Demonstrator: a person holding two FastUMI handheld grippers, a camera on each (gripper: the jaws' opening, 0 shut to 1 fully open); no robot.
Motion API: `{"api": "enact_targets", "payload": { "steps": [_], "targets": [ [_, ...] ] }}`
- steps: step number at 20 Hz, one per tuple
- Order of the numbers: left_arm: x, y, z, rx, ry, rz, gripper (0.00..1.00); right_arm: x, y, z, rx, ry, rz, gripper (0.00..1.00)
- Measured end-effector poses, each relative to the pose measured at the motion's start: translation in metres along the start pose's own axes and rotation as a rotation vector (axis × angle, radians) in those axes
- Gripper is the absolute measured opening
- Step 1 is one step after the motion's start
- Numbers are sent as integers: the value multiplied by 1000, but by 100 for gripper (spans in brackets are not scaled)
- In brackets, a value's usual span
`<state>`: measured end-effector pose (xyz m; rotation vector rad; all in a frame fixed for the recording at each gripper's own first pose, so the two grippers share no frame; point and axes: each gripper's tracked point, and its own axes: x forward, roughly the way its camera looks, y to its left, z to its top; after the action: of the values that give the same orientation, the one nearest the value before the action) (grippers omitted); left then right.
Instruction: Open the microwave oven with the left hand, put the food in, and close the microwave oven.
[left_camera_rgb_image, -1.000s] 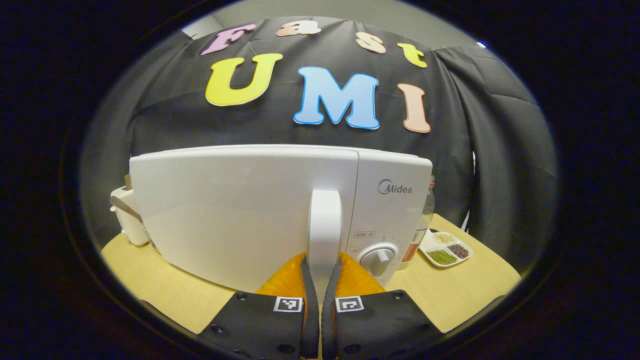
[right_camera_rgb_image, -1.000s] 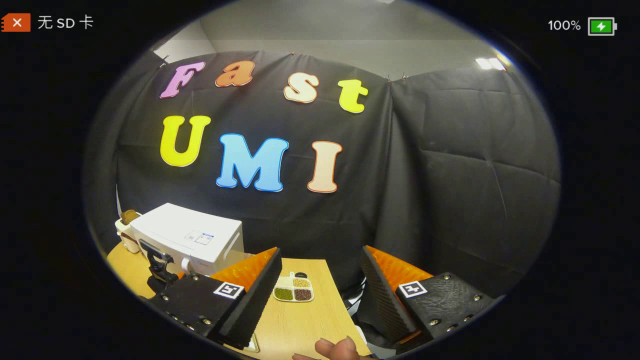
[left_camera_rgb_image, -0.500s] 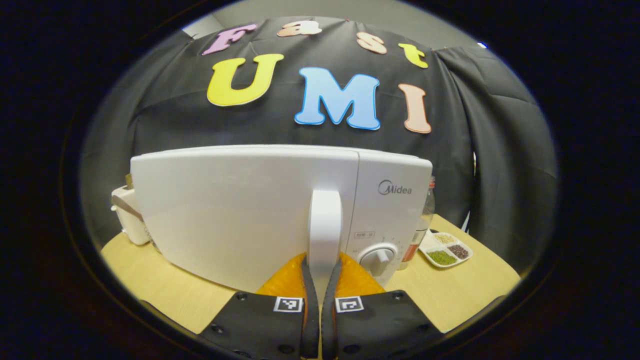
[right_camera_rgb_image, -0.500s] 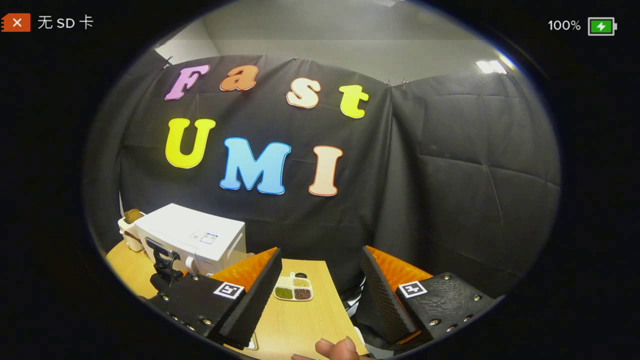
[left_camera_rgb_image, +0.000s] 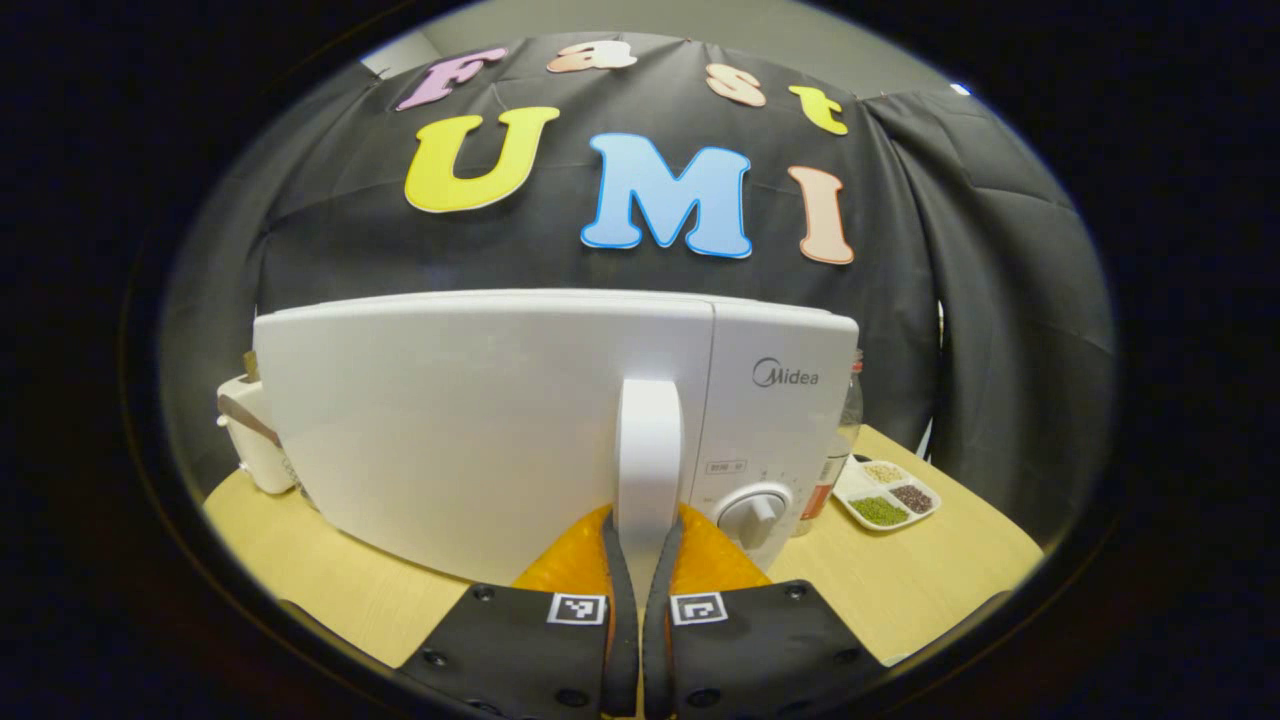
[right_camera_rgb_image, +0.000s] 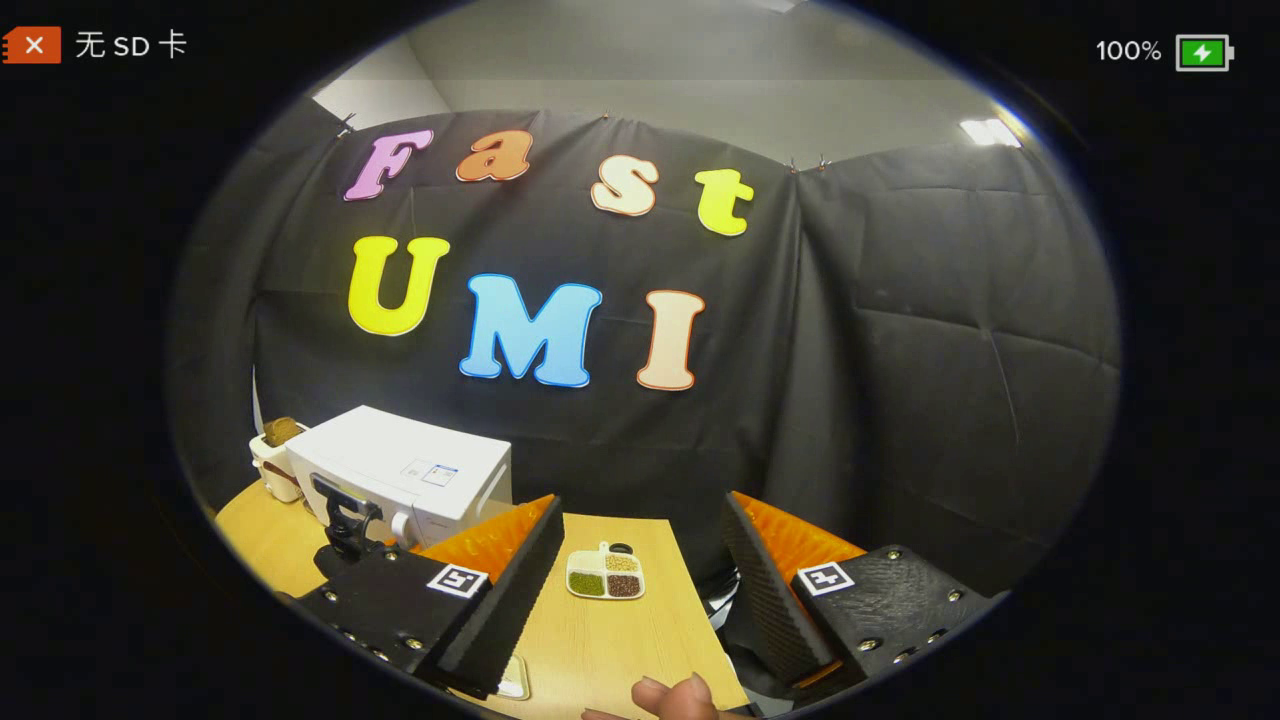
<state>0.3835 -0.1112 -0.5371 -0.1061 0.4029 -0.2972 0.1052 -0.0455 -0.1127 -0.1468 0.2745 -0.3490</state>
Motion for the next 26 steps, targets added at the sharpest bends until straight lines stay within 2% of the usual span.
{"api": "enact_targets", "payload": {
  "steps": [3, 4, 6, 9, 13, 20, 23, 24, 26],
  "targets": [
    [-3, 0, 0, 20, -1, -7, 7, 1, 13, 0, -10, 3, 23, 96],
    [-15, 0, -13, 7, 31, 2, 10, 2, 17, 1, -9, 2, 32, 96],
    [-52, 7, -13, 43, -19, 12, 8, 2, 25, 2, -14, 0, 46, 96],
    [-106, 28, -28, 21, -27, 27, 8, 4, 43, -6, -17, 16, 81, 96],
    [-163, 60, -39, 42, -33, 52, 7, 2, 71, 0, -30, 12, 138, 96],
    [-245, 139, -57, 10, -9, 203, 9, -4, 134, 17, -55, -26, 258, 96],
    [-268, 178, -60, 36, 10, 274, 6, -9, 157, 25, -59, -49, 313, 96],
    [-275, 190, -63, 34, 16, 292, 8, -10, 164, 26, -60, -55, 330, 96],
    [-284, 211, -65, 13, 15, 315, 6, -10, 178, 25, -62, -59, 367, 96]
  ]
}}
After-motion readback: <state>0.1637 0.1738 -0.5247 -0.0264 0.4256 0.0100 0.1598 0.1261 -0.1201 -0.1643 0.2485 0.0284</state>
